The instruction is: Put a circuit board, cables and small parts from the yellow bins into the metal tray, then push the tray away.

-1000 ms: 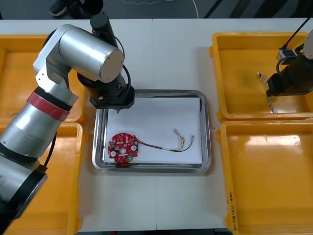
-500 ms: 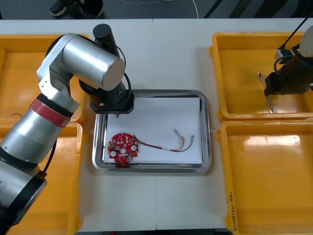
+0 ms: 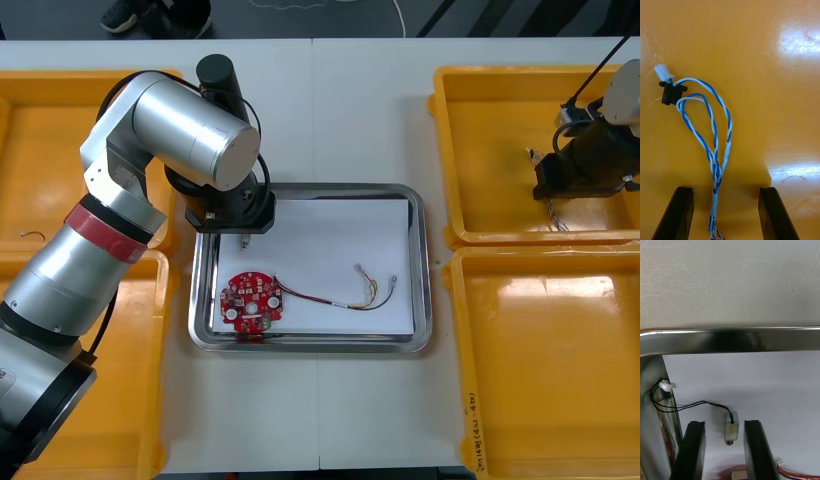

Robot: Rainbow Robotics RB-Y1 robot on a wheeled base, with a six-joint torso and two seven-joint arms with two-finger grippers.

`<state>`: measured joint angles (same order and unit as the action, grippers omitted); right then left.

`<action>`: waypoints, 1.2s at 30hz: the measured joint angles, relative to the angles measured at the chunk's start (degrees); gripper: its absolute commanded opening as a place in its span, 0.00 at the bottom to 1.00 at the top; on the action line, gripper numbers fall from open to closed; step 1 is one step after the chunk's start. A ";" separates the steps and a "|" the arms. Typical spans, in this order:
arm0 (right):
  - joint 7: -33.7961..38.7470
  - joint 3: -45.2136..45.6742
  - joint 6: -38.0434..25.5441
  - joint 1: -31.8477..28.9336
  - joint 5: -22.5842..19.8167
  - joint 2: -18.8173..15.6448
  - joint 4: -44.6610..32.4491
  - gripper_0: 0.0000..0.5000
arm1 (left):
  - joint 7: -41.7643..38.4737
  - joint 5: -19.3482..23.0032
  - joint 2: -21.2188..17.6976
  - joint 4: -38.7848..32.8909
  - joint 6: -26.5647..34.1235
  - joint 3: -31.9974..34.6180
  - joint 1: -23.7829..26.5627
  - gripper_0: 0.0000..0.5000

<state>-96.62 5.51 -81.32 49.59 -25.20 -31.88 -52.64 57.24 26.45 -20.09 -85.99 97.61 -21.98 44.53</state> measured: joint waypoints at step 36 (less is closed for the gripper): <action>0.00 0.00 -2.66 2.07 -0.71 0.32 2.47 0.00 | -0.01 3.82 -5.18 -23.67 11.93 10.86 -0.04 1.00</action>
<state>-96.62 5.51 -83.98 51.66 -25.92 -31.56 -50.17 57.23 30.27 -25.27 -109.65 109.54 -11.11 44.49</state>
